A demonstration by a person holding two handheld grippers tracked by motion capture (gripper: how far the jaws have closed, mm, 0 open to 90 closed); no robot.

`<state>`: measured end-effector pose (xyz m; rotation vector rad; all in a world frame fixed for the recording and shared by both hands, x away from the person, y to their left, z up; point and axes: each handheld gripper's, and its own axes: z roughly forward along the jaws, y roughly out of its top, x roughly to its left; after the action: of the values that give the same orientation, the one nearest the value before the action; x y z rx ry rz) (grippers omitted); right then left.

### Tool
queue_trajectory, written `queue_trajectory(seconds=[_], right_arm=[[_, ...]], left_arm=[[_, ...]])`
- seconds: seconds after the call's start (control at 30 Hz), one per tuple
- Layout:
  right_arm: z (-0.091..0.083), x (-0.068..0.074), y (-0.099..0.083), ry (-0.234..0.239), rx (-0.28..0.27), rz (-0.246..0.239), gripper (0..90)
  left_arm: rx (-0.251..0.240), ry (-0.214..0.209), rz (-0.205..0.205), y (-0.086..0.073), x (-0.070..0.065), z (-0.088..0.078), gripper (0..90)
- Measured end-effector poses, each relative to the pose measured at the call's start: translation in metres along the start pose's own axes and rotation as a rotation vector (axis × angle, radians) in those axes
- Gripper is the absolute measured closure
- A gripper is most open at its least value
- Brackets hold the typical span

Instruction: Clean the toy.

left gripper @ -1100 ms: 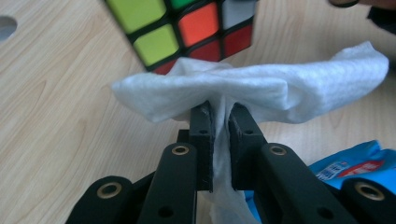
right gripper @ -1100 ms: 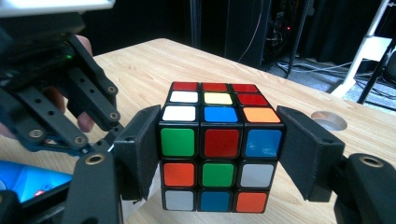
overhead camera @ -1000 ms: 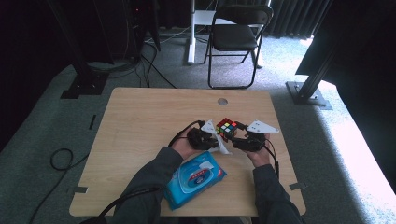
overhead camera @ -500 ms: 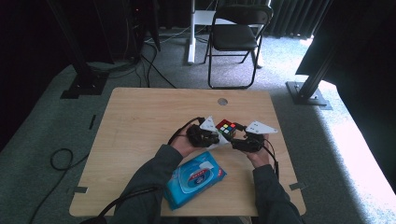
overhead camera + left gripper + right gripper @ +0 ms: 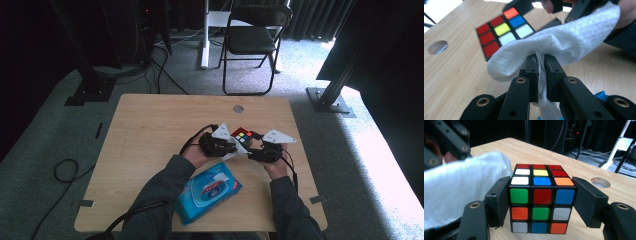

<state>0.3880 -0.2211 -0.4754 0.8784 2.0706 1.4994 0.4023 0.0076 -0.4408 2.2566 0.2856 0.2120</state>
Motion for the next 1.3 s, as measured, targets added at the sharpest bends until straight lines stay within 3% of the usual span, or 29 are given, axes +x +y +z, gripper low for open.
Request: queue_trajectory(seconds=[0.17, 0.3, 0.53, 0.73, 1.07, 1.3], right_arm=[[-0.001, 0.001, 0.001, -0.005, -0.008, 0.0, 34.3], [-0.001, 0.002, 0.003, -0.007, -0.012, -0.001, 34.3], [-0.002, 0.001, 0.003, -0.01, -0.016, 0.002, 34.3], [-0.001, 0.0, 0.002, -0.022, -0.01, 0.003, 34.3], [0.004, 0.0, 0.001, -0.048, 0.007, -0.006, 34.3], [0.007, -0.001, 0.002, -0.062, 0.005, -0.003, 34.3]], left_arm=[[0.055, -0.013, 0.019, -0.003, -0.004, 0.013, 82.1], [0.077, -0.018, 0.008, -0.006, -0.003, 0.021, 82.1], [0.111, -0.006, 0.005, -0.012, -0.001, 0.025, 82.0], [0.107, -0.005, 0.008, -0.012, -0.002, 0.02, 82.0], [0.1, -0.041, 0.045, -0.005, -0.01, 0.021, 82.0], [0.09, -0.058, 0.041, -0.004, -0.01, 0.022, 82.1]])
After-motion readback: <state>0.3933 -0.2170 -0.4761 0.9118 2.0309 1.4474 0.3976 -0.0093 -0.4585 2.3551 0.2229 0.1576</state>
